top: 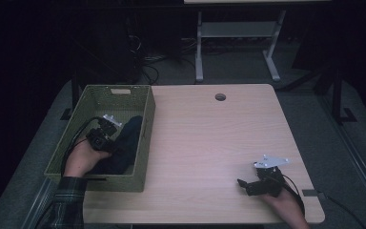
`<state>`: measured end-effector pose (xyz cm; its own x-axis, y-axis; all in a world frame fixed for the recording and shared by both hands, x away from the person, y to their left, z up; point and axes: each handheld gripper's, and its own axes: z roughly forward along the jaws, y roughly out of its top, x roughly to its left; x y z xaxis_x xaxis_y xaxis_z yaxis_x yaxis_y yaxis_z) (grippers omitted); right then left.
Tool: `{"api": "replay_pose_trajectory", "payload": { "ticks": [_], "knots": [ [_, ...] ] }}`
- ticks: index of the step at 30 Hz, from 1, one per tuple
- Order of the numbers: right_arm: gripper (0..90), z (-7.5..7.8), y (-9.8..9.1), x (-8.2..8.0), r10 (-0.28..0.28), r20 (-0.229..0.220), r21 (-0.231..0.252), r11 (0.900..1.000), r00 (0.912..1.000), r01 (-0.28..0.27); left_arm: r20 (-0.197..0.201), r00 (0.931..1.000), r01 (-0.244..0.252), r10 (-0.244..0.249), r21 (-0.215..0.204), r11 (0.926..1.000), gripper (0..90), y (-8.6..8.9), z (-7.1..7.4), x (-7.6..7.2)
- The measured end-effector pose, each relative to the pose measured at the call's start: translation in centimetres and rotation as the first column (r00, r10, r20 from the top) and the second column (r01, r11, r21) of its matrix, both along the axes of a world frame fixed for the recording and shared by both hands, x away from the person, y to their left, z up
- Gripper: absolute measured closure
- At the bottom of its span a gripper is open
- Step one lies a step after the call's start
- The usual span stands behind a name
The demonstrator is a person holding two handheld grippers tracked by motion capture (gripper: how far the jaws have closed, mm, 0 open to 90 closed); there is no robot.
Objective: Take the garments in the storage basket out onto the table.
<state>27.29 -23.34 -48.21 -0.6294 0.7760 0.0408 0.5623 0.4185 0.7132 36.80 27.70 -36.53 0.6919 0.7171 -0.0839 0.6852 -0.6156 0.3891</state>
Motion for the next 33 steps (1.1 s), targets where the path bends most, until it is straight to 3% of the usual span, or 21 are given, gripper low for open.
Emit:
{"api": "replay_pose_trajectory", "payload": {
  "ticks": [22, 33],
  "knots": [
    [6.7, 0.0, 0.0, 0.0, -0.008, 0.002, 0.0, 1.0, 1.0, 0.008, 0.064, 0.9971, -0.041, 0.041, 0.002, 0.9992, 78.5, 0.9, 5.1, 0.3],
    [6.8, 0.0, 0.0, 0.0, -0.01, -0.001, 0.0, 0.9999, 0.9999, 0.01, 0.089, 0.9957, -0.025, 0.023, 0.021, 0.9995, 78.5, 0.4, 8.1, 0.4]
  ]
}}
